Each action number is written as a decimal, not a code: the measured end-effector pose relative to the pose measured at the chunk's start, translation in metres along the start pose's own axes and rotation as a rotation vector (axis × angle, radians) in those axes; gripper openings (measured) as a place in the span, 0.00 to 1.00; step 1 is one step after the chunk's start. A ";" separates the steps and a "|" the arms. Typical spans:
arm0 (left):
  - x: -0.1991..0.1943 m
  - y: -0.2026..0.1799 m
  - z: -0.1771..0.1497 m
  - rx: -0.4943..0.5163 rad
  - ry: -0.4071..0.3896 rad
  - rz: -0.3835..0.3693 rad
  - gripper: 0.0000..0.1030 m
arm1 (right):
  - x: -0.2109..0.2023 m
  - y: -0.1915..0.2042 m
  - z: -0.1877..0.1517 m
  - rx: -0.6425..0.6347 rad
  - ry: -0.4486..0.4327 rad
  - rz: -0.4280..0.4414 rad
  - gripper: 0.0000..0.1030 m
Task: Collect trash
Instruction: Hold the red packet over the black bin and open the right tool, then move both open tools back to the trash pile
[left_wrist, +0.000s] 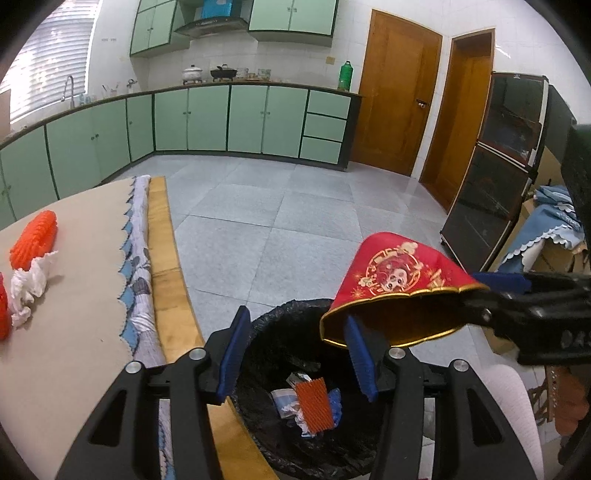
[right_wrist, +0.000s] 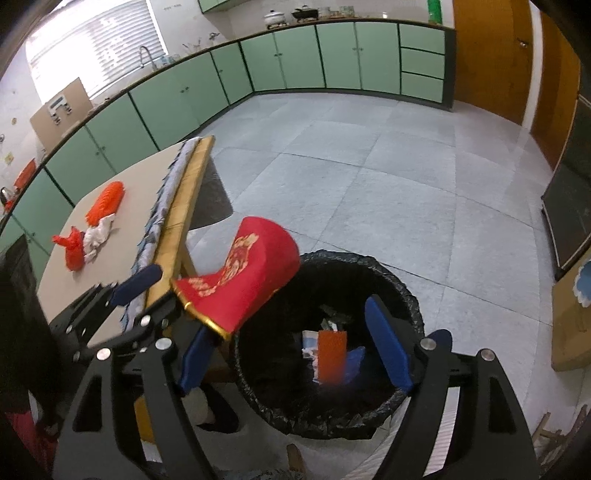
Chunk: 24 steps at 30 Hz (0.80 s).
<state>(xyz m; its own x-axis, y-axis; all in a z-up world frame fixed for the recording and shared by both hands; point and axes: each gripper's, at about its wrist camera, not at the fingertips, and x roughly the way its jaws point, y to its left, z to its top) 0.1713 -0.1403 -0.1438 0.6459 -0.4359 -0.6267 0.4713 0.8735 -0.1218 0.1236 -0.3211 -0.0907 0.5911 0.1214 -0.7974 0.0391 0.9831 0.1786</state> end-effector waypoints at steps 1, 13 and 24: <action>0.000 0.000 0.001 0.001 -0.002 0.008 0.50 | -0.001 0.001 -0.001 -0.006 0.004 0.013 0.75; 0.004 -0.003 0.011 0.018 -0.009 0.001 0.50 | -0.009 -0.005 0.000 0.000 -0.014 0.012 0.79; -0.015 0.015 0.015 -0.014 -0.040 0.031 0.50 | -0.010 0.006 0.004 -0.006 -0.044 0.013 0.79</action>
<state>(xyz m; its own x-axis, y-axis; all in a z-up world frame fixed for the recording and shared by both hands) 0.1777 -0.1238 -0.1244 0.6834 -0.4169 -0.5993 0.4427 0.8894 -0.1139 0.1216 -0.3174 -0.0794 0.6264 0.1284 -0.7689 0.0262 0.9823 0.1854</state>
